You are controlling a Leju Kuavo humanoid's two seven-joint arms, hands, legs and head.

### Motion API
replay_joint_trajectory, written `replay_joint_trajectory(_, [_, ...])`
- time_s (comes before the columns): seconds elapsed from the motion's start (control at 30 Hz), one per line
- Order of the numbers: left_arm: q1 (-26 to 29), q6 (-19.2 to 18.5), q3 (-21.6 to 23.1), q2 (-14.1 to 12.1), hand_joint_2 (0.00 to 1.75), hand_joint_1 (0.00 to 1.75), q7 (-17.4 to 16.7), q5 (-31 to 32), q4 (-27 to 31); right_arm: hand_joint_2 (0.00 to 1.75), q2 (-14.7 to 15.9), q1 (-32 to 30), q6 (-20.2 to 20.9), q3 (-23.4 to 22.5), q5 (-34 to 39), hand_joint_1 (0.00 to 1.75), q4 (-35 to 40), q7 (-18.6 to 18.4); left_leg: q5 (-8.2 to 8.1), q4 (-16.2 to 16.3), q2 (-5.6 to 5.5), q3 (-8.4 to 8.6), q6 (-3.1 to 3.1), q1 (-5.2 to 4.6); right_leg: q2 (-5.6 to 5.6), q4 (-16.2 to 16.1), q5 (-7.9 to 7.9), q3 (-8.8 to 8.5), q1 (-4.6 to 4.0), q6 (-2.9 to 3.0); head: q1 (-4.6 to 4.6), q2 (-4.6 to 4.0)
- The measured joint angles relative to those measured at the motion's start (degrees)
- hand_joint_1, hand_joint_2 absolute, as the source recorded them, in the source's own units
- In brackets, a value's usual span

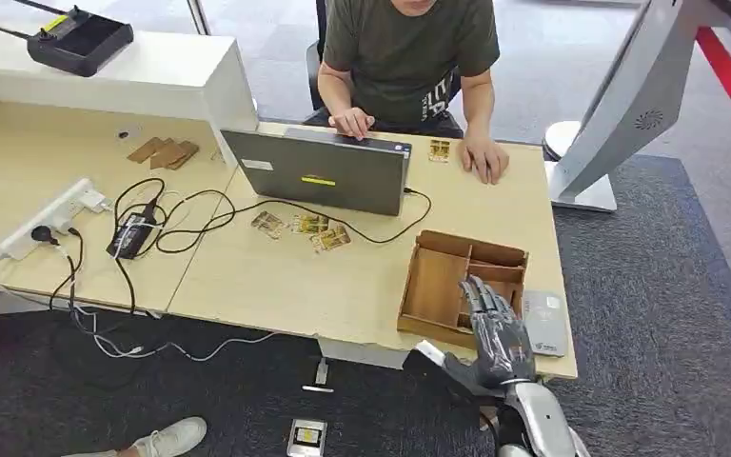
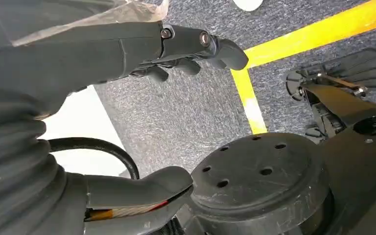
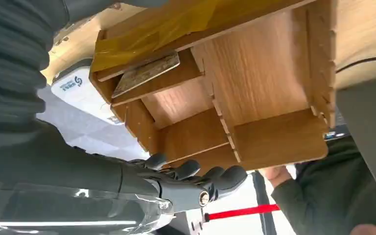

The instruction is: Pass the card to the sensor for recognition and then transmit it.

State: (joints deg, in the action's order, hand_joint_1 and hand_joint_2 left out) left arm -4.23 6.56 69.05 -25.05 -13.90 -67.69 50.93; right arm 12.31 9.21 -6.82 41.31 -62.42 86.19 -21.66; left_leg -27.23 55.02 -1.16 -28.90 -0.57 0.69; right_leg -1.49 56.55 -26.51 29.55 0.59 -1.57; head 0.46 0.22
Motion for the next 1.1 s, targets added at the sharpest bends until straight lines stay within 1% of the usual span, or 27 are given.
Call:
replay_joint_trajectory(0.23, [0.0, 0.0, 0.0, 0.0, 1.75, 0.00, 0.0, -0.6, 0.0, 1.75, -0.1, 1.2, -1.0, 0.7, -1.4, 0.00, -2.3, -1.6, 0.00, 0.0, 0.00, 0.00, 0.00, 0.00, 0.00, 0.0, 0.00, 0.01, 0.00, 0.00, 0.00, 0.00])
replay_joint_trajectory(0.63, [0.0, -0.1, 0.0, -0.1, 1.75, 0.00, -0.2, -2.1, 0.1, 1.75, 0.5, 2.4, -3.7, 1.2, -1.0, 0.00, -5.1, -2.1, 0.00, 0.0, 0.00, 0.01, 0.00, 0.00, 0.00, 0.0, 0.00, 0.01, 0.00, 0.00, 0.00, 0.00])
replay_joint_trajectory(1.1, [-0.1, 0.0, 0.1, -0.2, 1.75, 0.00, -0.2, -2.8, 0.3, 1.75, 0.8, 2.6, -4.1, 1.2, -0.7, 0.00, -7.1, -3.0, 0.00, 0.0, 0.00, 0.02, 0.00, 0.00, 0.00, 0.0, 0.00, 0.01, 0.00, 0.00, 0.00, 0.00])
